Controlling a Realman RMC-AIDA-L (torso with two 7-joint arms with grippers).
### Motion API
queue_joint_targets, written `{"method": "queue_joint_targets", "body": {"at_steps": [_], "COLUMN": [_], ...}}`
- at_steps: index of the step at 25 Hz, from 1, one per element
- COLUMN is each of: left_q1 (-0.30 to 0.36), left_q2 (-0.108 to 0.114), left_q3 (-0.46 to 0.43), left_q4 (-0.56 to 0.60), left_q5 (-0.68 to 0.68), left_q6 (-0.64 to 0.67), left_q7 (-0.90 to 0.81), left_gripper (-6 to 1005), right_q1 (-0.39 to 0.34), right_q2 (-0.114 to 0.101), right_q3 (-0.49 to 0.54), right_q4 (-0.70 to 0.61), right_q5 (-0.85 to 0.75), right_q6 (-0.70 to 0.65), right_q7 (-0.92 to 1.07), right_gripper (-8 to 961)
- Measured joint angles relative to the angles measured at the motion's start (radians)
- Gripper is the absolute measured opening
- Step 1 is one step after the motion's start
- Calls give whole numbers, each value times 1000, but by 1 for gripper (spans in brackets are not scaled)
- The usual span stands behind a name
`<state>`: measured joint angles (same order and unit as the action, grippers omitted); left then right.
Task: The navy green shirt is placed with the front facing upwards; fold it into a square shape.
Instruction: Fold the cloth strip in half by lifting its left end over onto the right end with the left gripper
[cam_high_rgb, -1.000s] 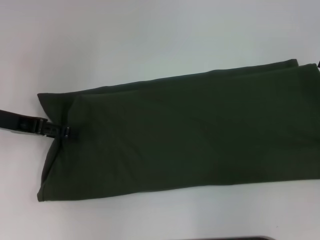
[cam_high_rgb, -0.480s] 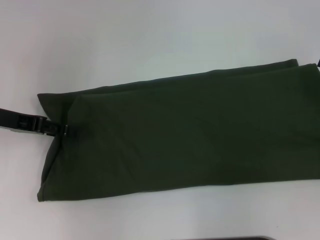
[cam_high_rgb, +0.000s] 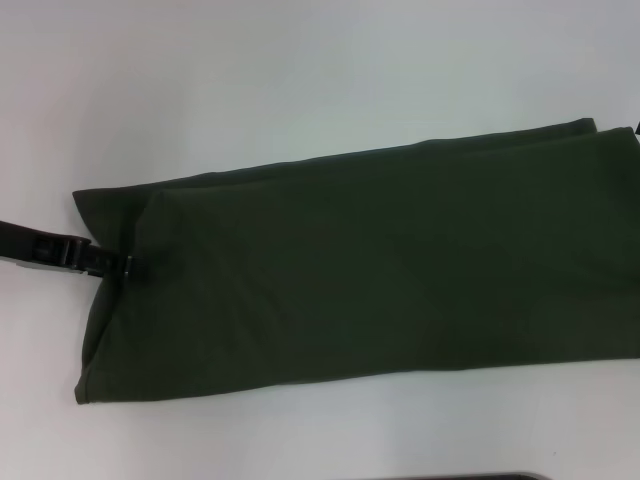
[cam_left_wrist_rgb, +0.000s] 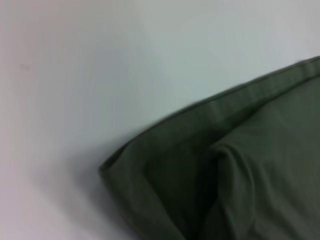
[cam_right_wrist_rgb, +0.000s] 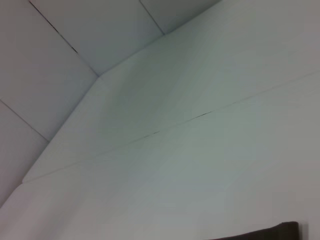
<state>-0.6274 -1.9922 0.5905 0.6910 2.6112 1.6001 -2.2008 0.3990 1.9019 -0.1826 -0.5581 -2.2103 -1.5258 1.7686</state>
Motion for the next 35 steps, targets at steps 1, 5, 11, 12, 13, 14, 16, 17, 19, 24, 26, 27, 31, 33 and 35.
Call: {"method": "queue_joint_targets", "body": {"at_steps": [1, 5, 11, 12, 13, 14, 16, 17, 19, 24, 26, 27, 31, 33, 35], "left_q1": [0, 1, 0, -1, -3, -4, -7, -8, -9, -10, -11, -12, -12, -12, -11], "left_q2": [1, 4, -2, -6, -9, -12, -18, -20, -22, -23, -23, -23, -22, -25, -34], "left_q3": [2, 9, 24, 29, 33, 35, 38, 38, 38, 38, 38, 38, 37, 38, 39], "left_q4": [1, 4, 10, 11, 11, 11, 13, 15, 21, 30, 30, 30, 30, 37, 59], "left_q5": [3, 6, 7, 7, 7, 7, 7, 7, 3, 0, 3, 4, 5, 5, 7], "left_q6": [1, 9, 10, 9, 8, 8, 8, 8, 11, 13, 12, 10, 10, 11, 12], "left_q7": [-3, -9, -12, -12, -13, -13, -12, -12, -11, -13, -13, -13, -13, -13, -15], "left_gripper": [747, 745, 746, 746, 746, 746, 746, 747, 747, 745, 745, 745, 746, 746, 747], "right_q1": [-1, -5, -5, -5, -5, -5, -5, -5, -5, -5, -5, -5, -5, -5, -5], "right_q2": [0, 0, -1, -2, -2, -2, -2, -2, -3, -3, -3, -3, -3, -3, -3], "right_q3": [0, 0, 0, 0, 0, 0, 0, 0, 0, 0, 0, 0, 0, 0, 0], "right_q4": [0, 0, 0, 0, 0, 0, 0, 0, 0, 0, 0, 0, 0, 0, 0], "right_q5": [1, 11, 12, 12, 12, 12, 12, 12, 12, 12, 12, 12, 12, 12, 12], "right_q6": [0, 0, -3, -3, -4, -4, -4, -4, -4, -5, -5, -5, -5, -5, -5], "right_q7": [0, 0, 0, 0, 0, 0, 0, 0, 0, 0, 0, 0, 0, 0, 0], "right_gripper": [915, 915, 915, 915, 915, 915, 915, 914, 914, 914, 914, 914, 915, 915, 915]}}
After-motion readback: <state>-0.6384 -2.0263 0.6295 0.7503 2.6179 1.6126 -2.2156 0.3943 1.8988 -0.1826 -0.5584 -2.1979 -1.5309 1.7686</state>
